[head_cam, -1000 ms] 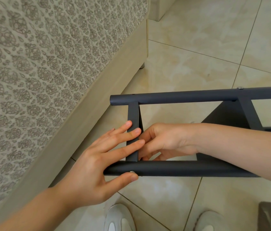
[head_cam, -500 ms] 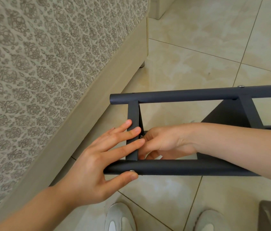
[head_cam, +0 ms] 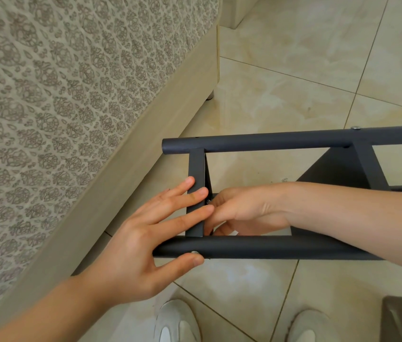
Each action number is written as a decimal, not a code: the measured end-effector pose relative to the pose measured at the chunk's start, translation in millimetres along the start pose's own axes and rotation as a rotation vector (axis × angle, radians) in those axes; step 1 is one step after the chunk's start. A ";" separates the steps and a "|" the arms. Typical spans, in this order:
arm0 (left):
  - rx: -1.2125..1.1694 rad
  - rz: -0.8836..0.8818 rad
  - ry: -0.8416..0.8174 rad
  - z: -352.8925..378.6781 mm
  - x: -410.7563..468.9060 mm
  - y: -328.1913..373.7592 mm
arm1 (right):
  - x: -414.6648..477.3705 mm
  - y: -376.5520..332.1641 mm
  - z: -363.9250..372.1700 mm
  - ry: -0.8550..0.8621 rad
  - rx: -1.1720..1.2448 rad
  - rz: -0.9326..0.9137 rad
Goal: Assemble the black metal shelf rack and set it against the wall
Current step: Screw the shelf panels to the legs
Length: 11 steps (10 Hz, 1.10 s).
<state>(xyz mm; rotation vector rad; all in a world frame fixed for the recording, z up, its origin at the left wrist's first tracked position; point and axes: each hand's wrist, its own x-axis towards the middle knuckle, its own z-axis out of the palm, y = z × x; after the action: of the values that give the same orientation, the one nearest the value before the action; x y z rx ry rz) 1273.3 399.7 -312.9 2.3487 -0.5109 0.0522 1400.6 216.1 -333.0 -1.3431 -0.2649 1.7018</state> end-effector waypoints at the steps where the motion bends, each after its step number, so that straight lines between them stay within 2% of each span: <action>1: 0.004 0.003 -0.006 0.3 -0.1 0.2 | -4.7 -0.2 -3.7 -0.008 -0.016 0.017; 3: 0.001 -0.001 -0.005 -0.7 -0.1 -0.9 | 3.3 -2.2 4.0 0.058 -0.099 0.015; 5: 0.004 -0.003 -0.012 0.2 -0.1 -0.1 | -5.5 -1.6 -3.0 0.006 -0.042 0.016; 7: -0.006 -0.003 -0.006 0.0 -0.3 -0.5 | 2.5 -0.2 1.2 0.030 -0.057 0.013; 8: -0.005 -0.005 -0.008 1.3 -0.4 -0.6 | -2.8 0.6 -2.8 -0.024 0.010 0.009; 10: 0.001 -0.004 -0.011 0.4 -0.9 -1.3 | 0.7 -0.7 -1.4 0.014 -0.061 0.033; 11: -0.001 -0.004 -0.010 1.2 -1.0 -0.9 | -0.6 0.3 -1.7 -0.002 -0.024 0.016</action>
<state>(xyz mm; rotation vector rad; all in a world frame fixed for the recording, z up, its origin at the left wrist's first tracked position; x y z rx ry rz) 1272.6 399.9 -314.6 2.3502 -0.5113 0.0387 1401.9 214.8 -333.5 -1.3646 -0.2774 1.7188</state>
